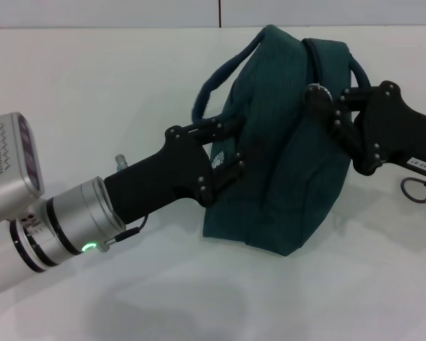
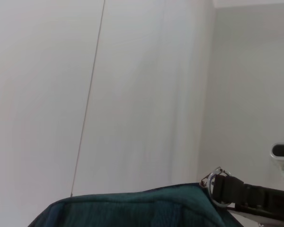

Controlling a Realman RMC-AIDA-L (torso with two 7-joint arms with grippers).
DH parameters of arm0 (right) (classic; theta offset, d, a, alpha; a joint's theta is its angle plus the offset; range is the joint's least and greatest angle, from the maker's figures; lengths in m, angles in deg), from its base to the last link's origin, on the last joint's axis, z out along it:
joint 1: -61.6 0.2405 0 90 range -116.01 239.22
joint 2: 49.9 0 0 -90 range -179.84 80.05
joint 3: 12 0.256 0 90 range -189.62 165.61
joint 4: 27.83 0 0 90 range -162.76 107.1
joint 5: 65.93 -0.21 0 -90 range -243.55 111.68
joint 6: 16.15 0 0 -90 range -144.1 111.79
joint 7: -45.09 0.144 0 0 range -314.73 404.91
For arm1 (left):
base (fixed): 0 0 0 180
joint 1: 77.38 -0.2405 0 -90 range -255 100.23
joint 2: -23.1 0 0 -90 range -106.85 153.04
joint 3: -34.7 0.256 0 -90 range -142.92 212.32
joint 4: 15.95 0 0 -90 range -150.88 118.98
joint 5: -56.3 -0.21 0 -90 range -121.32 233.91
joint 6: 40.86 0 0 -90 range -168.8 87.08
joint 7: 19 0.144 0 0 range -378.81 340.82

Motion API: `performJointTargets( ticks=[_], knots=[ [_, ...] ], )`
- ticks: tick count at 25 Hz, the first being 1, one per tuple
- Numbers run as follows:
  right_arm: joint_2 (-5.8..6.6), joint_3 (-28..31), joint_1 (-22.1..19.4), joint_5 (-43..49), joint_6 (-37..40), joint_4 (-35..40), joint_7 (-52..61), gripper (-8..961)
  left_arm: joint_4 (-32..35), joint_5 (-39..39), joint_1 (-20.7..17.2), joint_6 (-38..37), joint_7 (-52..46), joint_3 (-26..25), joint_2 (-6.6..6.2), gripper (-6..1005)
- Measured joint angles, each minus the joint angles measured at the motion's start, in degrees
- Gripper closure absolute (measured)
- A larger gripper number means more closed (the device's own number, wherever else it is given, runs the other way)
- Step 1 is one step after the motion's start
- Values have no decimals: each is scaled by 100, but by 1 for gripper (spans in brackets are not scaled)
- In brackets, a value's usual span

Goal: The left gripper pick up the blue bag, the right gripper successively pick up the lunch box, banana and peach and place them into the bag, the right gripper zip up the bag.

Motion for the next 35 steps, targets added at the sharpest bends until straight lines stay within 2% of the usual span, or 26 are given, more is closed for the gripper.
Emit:
performJointTargets(
  ticks=[10, 16, 22, 35],
  knots=[
    [0, -1, 2, -83, -53, -72, 1, 939, 14, -27, -44, -16, 447, 46, 0, 734],
    [0, 8, -6, -212, -62, -112, -5, 939, 14, -164, -34, 35, 620, 60, 0, 940],
    [1, 13, -22, -543, -64, -344, -136, 939, -25, -485, -29, 124, 1011, 62, 0, 951],
    [19, 56, -108, -752, -65, -427, -154, 938, 45, -276, -274, 215, 1115, 1, -37, 951]
  ],
)
